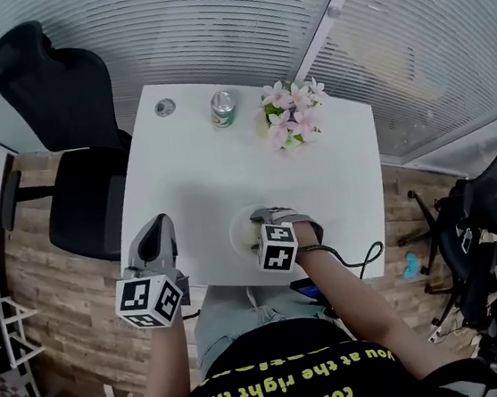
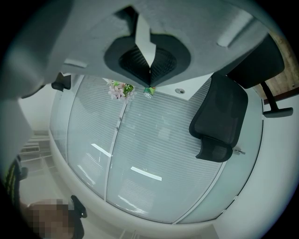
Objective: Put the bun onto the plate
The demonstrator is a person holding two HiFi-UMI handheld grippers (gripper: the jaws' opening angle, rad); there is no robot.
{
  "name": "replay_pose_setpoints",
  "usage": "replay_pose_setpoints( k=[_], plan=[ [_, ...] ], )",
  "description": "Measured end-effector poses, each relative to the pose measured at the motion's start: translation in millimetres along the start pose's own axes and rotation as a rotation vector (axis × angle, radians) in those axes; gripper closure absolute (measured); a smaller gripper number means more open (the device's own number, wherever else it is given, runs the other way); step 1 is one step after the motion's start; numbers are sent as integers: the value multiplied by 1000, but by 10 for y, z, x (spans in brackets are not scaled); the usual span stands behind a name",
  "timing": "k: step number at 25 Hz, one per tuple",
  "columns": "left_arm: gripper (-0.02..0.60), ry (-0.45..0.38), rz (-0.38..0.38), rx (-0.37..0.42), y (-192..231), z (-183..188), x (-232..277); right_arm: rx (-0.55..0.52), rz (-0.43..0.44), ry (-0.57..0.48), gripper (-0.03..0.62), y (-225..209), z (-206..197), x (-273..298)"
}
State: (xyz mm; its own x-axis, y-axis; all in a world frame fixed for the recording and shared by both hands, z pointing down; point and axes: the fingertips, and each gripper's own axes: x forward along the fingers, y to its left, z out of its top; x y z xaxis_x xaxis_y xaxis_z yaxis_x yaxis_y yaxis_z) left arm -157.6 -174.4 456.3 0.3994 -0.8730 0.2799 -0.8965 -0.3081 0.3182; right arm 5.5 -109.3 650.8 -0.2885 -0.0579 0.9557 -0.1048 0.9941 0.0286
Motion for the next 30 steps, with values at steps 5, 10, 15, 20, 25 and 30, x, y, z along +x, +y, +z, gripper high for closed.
replay_pose_setpoints(
  k=[5, 10, 15, 20, 25, 30],
  plan=[
    [580, -6, 5, -4, 18, 10, -31, -23, 11, 19, 270, 56, -5, 58],
    [580, -9, 9, -5, 18, 8, -52, -29, 20, 31, 270, 56, -19, 98],
    [581, -10, 11, -6, -1, -2, -40, -21, 34, 42, 269, 50, -47, 130],
    [580, -12, 10, -9, -24, -7, -41, -38, 48, 37, 267, 41, -27, 130],
    [581, -16, 13, -10, -31, 4, -75, -43, 70, 35, 266, 52, -9, 114],
    [581, -15, 17, -16, -28, -12, -59, -48, 81, 31, 261, 36, -19, 121]
  ],
)
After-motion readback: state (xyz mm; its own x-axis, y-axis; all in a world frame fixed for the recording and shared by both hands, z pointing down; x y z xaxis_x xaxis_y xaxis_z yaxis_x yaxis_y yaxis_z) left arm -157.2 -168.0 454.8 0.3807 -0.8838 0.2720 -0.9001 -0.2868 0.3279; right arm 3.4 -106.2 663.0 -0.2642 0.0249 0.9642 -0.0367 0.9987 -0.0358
